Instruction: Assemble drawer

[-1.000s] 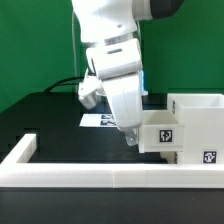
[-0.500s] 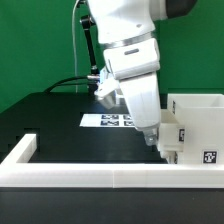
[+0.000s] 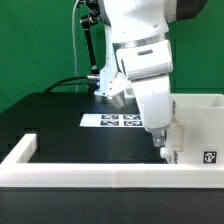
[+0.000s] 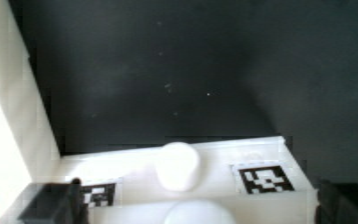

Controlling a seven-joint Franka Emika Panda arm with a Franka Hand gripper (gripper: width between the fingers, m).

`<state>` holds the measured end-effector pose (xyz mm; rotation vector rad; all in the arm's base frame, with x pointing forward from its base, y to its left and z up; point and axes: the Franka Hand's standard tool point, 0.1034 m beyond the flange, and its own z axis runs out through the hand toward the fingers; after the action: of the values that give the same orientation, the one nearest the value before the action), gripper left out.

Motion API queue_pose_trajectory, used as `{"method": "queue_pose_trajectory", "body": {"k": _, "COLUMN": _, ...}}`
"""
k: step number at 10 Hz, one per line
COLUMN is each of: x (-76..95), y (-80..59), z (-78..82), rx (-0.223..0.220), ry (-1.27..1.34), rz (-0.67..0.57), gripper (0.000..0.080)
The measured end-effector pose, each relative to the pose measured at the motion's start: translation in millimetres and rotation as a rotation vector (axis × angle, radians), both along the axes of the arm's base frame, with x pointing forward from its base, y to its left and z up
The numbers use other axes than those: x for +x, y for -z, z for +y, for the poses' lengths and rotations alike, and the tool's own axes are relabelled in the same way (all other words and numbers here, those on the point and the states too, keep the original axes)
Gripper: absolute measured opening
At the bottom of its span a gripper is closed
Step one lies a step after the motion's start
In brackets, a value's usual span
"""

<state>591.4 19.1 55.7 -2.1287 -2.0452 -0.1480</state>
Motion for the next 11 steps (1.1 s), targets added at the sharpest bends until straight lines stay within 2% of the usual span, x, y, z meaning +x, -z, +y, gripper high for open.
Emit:
{"method": "queue_pose_trajectory", "body": {"k": 5, "x": 0.7, "y": 2.5, "z": -5.0, "rx": 0.003, "ry": -0.063, "rz": -0.020, "gripper": 0.0649}}
{"method": "queue_pose_trajectory", "body": {"k": 8, "x": -0.6, "y": 0.1, "z": 4.4, "rx": 0.001, "ry": -0.065, "rz": -0.013, "gripper": 0.0649}}
{"method": "queue_pose_trajectory", "body": {"k": 10, "x": 0.1, "y": -2.5, "z": 17.6, "rx": -0.007, "ry": -0.046, "rz": -0.010, "gripper": 0.0649}}
{"method": "queue_pose_trajectory", "body": {"k": 11, "x": 0.8, "y": -3.3, "z": 17.7, "rx": -0.009, "ry": -0.029, "rz": -0.008, "gripper": 0.0649}}
